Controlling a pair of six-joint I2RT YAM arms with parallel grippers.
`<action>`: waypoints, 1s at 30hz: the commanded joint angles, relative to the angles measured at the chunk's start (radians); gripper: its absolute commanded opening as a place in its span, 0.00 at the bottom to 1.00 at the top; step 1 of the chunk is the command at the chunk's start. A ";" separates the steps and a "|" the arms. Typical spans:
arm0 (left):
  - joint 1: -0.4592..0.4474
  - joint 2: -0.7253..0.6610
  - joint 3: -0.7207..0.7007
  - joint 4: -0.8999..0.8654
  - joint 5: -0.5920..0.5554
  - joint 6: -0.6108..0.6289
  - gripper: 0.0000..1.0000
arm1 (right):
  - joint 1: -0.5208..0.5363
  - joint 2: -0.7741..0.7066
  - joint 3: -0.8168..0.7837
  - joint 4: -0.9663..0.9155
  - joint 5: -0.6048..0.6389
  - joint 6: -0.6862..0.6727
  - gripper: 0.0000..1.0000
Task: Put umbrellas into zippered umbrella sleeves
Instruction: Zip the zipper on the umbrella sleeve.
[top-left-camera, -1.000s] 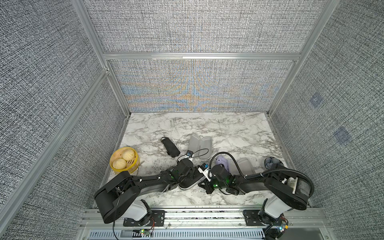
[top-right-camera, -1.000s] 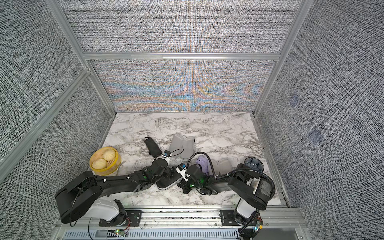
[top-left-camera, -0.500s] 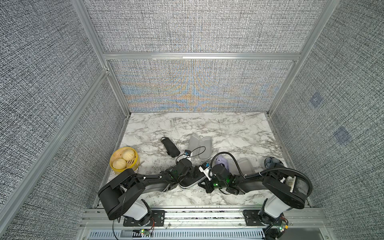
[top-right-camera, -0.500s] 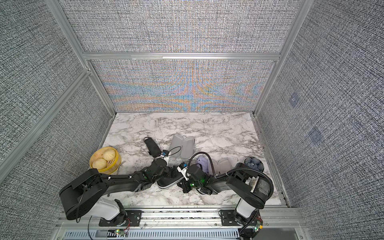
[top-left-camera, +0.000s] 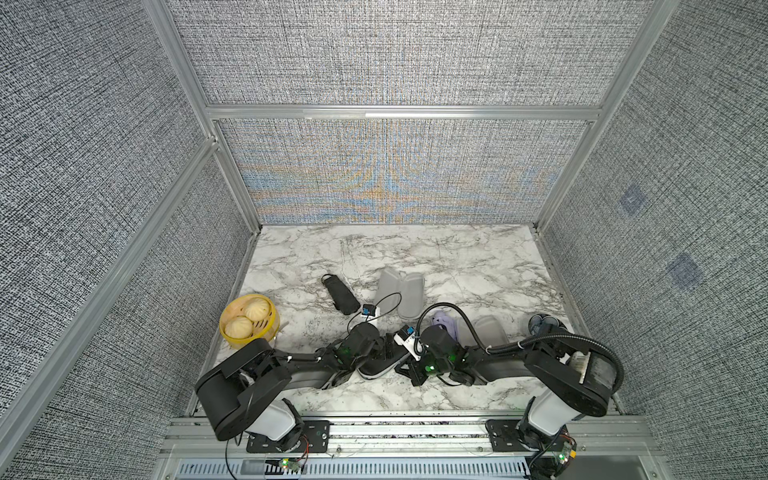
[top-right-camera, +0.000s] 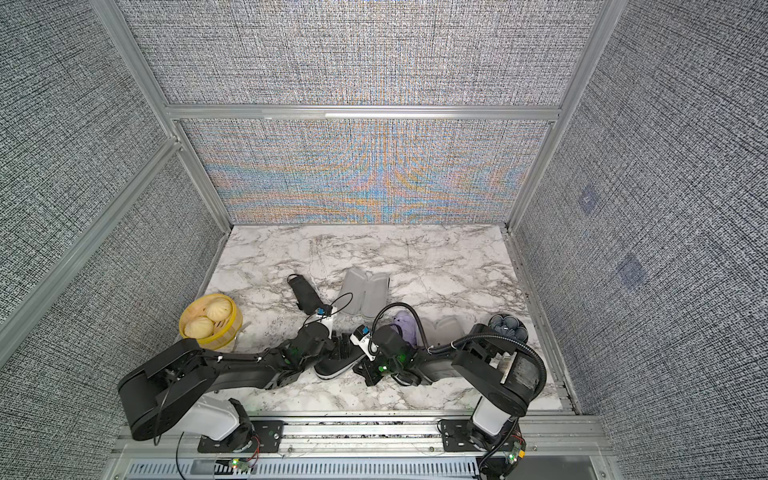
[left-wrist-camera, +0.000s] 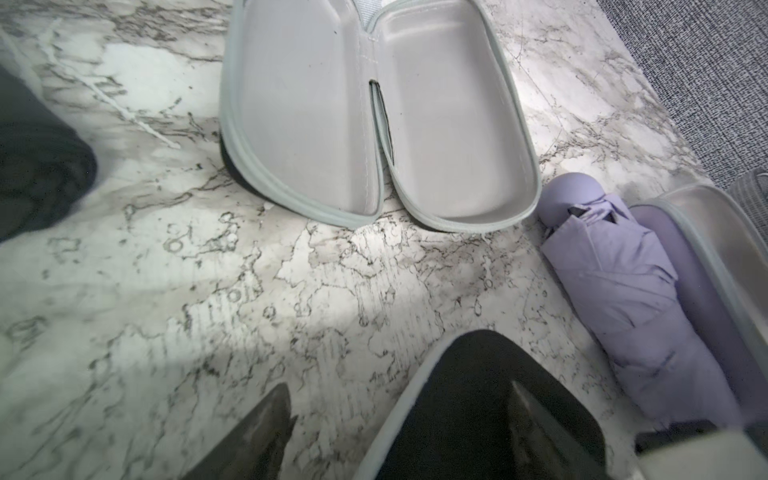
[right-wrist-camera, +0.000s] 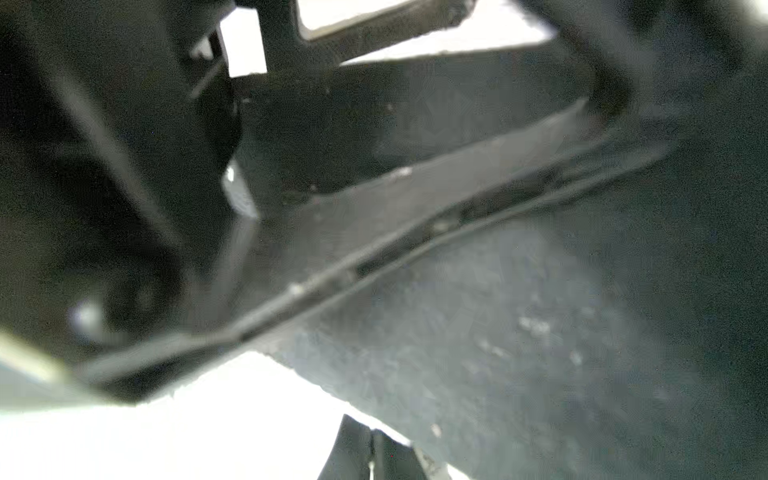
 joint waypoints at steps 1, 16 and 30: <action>-0.022 -0.067 -0.038 -0.167 0.368 0.134 0.72 | -0.022 0.014 0.036 -0.062 0.130 -0.035 0.00; -0.024 -0.209 -0.133 -0.224 0.205 0.023 0.65 | -0.048 0.043 0.150 -0.154 0.107 -0.132 0.00; -0.022 -0.028 -0.096 -0.111 0.230 0.017 0.43 | -0.009 0.037 0.087 -0.064 0.026 -0.164 0.00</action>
